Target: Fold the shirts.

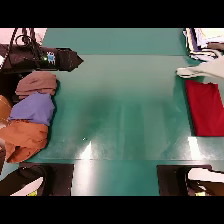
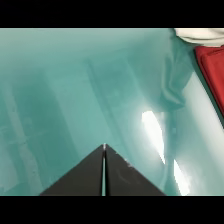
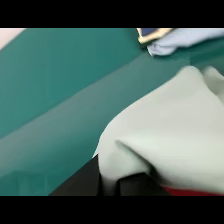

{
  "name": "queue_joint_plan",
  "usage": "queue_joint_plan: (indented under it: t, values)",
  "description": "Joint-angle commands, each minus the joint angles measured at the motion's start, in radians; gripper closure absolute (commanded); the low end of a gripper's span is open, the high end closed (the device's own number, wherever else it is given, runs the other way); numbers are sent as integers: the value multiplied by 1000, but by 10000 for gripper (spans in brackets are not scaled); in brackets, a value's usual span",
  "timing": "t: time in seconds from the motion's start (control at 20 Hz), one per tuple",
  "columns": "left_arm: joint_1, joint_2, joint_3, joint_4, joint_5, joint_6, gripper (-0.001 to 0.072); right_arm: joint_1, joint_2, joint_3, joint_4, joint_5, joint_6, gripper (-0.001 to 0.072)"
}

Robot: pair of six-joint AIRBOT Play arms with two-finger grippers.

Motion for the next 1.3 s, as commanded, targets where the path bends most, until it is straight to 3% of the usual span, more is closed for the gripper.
queue_joint_plan:
  t: [0.0, 0.15, 0.65, 0.7, 0.75, 0.8, 1.0, 1.25]
  values:
    - [-1, 0, 1, 0, 1, 2, 683, -10, 51, 62, -92, 98, 58, 697]
    - [-1, 0, 1, 2, -3, 3, 683, -15, 135, 11, -219, 145, 100, 697]
    - [-1, 0, 1, 5, -29, 23, 683, -215, 454, -545, -281, 271, 100, 684]
    - [-1, 0, 1, 4, -34, 29, 683, -237, 472, -586, -333, 281, 100, 532]
    - [-1, 0, 1, 5, -36, 29, 683, -259, 491, -621, -381, 286, 100, 231]
    - [-1, 0, 1, 4, -36, 29, 683, -288, 509, -651, -399, 289, 101, 51]
    - [0, 0, 1, 5, -34, 29, 682, -311, 571, -657, -280, 270, 100, 58]
    - [0, 0, 1, 3, -21, 29, 682, -52, 607, -657, -171, 246, 99, 59]
